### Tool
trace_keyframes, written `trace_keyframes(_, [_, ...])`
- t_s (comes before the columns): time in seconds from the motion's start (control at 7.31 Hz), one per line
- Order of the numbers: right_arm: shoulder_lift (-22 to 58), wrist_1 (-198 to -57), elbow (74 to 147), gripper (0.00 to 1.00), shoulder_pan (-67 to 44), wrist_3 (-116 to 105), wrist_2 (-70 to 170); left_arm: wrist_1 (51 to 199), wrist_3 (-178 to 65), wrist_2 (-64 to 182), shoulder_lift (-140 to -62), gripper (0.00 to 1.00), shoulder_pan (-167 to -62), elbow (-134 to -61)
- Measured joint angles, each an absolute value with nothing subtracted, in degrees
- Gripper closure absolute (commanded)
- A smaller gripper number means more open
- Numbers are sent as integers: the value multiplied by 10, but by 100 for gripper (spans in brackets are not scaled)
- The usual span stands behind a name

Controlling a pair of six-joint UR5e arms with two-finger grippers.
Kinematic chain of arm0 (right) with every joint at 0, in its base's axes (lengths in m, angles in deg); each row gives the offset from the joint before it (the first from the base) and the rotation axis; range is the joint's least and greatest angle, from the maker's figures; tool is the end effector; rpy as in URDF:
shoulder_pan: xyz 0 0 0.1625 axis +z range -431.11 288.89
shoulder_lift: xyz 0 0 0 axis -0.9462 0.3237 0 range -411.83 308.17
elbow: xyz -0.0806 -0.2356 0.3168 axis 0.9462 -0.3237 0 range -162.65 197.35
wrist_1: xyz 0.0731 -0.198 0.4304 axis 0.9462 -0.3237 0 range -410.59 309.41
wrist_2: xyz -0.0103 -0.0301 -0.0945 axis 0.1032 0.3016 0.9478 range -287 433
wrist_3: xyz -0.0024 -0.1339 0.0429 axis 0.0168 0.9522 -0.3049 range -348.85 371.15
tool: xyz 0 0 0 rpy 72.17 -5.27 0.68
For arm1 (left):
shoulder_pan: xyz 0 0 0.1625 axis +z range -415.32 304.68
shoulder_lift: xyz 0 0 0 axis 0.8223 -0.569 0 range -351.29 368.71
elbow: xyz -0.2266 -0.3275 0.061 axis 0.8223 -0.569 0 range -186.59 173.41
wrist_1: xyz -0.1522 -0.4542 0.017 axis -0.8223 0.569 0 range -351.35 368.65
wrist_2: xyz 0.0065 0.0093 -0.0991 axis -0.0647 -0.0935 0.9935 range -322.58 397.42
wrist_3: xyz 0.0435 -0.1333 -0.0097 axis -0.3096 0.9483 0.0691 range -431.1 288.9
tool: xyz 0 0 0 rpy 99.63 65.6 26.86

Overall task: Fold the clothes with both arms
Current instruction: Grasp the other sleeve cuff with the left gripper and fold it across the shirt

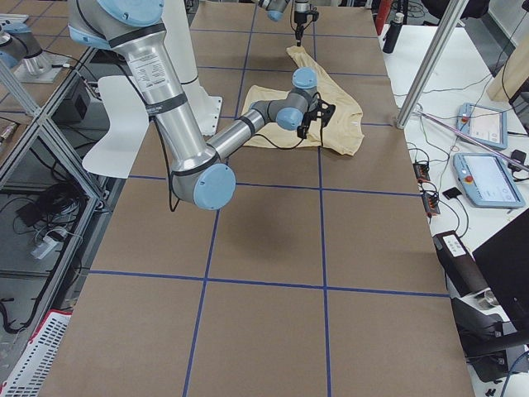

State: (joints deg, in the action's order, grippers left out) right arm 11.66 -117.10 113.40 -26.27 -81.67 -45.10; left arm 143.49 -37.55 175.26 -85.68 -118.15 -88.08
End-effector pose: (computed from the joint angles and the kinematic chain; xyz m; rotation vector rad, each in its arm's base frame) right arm -0.4679 -0.5598 0.2618 -0.0777 -1.0660 0.5128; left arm 0.2604 -0.5713 0.6038 0.1726 1.0246 0.1953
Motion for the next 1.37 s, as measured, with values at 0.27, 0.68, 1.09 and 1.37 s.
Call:
trace_keyframes(0.27, [158,-1171,1163,1,-243,-780,-464,1418,-194,1763,-893,100,-1172,-958])
trace_keyframes(0.68, [233,-1166,1176,1,-183,-659,-512,1376,147,1712,-1077,100,-1063,-978])
trace_keyframes(1.09, [287,-1164,1172,1,-158,-563,-513,1332,294,1657,-1301,100,-1011,-890])
trace_keyframes(1.37, [293,-1164,1171,1,-157,-556,-511,1340,319,1618,-1396,100,-1006,-821])
